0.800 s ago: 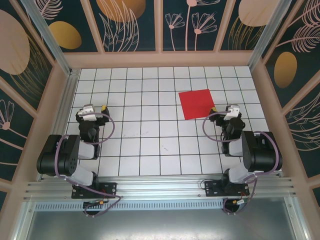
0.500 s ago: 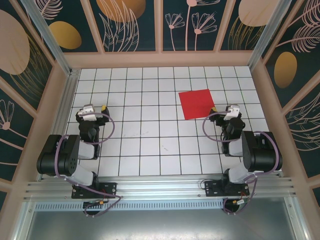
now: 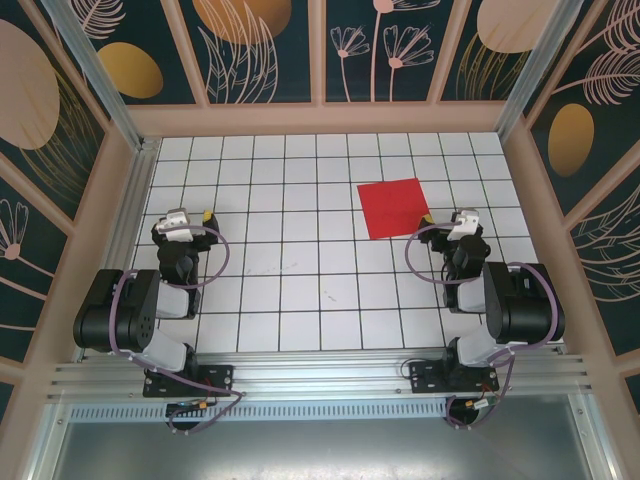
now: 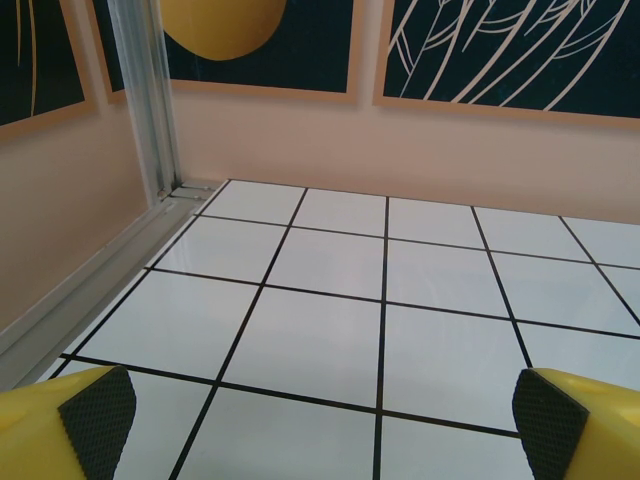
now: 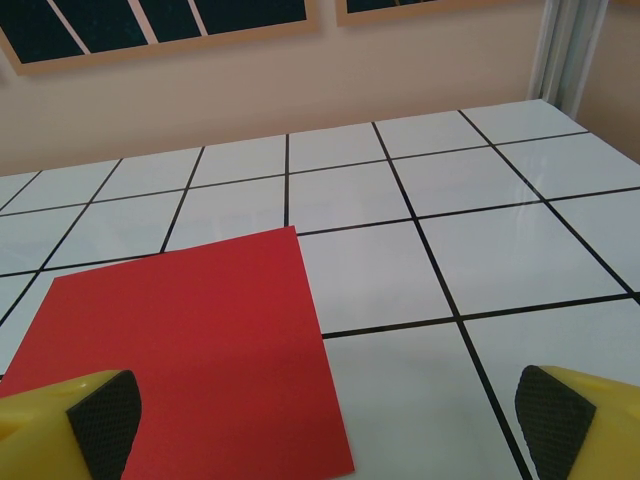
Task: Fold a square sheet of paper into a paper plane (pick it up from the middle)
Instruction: Move the square sheet of paper to the center of the table.
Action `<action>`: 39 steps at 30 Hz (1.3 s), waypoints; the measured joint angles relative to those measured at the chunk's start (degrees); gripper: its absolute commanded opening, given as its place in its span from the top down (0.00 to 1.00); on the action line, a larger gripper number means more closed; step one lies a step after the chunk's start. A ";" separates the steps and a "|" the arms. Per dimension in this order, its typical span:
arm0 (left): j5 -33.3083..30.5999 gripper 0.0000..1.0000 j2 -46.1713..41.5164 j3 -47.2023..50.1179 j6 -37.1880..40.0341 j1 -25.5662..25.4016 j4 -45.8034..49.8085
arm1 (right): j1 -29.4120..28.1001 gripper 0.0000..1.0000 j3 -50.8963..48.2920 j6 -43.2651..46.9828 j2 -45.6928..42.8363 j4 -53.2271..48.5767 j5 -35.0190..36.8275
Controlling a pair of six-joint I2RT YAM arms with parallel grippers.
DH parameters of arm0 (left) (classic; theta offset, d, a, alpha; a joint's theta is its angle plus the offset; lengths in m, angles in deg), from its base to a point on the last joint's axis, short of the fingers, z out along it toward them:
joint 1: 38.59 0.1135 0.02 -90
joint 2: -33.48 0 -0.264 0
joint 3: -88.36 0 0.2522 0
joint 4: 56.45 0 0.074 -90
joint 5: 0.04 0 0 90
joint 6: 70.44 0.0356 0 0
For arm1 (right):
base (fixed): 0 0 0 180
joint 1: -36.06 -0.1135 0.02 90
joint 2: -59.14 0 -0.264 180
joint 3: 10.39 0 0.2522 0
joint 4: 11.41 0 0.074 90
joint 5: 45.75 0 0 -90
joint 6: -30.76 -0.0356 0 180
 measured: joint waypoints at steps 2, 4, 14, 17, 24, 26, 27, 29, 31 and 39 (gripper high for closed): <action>0.00 0.01 0.00 0.02 0.00 0.00 0.00 | 0.00 0.01 0.00 0.00 0.00 0.00 0.00; 0.00 0.01 0.00 0.02 0.00 0.00 -0.02 | 0.00 0.01 0.09 0.00 -0.02 -0.09 0.00; -4.09 0.02 -11.89 -0.98 -0.79 0.00 8.94 | -3.32 0.01 16.37 -2.62 -11.85 -29.03 5.20; -5.29 0.02 -15.69 -4.35 -3.87 0.00 17.29 | -5.44 0.01 25.57 -6.60 -12.00 -41.05 6.36; 0.74 0.01 -18.69 -17.25 -14.29 0.00 40.00 | -12.59 0.01 42.12 -16.11 -0.83 -61.46 9.64; 3.85 0.01 -19.23 -18.10 -17.16 0.00 43.32 | -15.41 0.01 46.31 -17.62 5.14 -66.60 11.30; 5.20 0.01 -19.58 -18.10 -18.47 0.00 44.68 | -16.28 0.01 48.17 -18.08 7.78 -68.61 11.63; 7.63 0.01 -20.26 -18.10 -20.90 0.00 47.45 | -18.23 0.01 53.51 -19.17 14.67 -73.66 12.81; 9.55 0.01 -21.03 -18.10 -22.69 0.00 49.33 | -19.63 0.01 58.42 -19.98 20.61 -77.48 13.55; 16.52 0.01 -23.54 -18.08 -24.35 0.00 51.10 | -24.00 0.01 72.65 -22.64 35.30 -88.02 19.30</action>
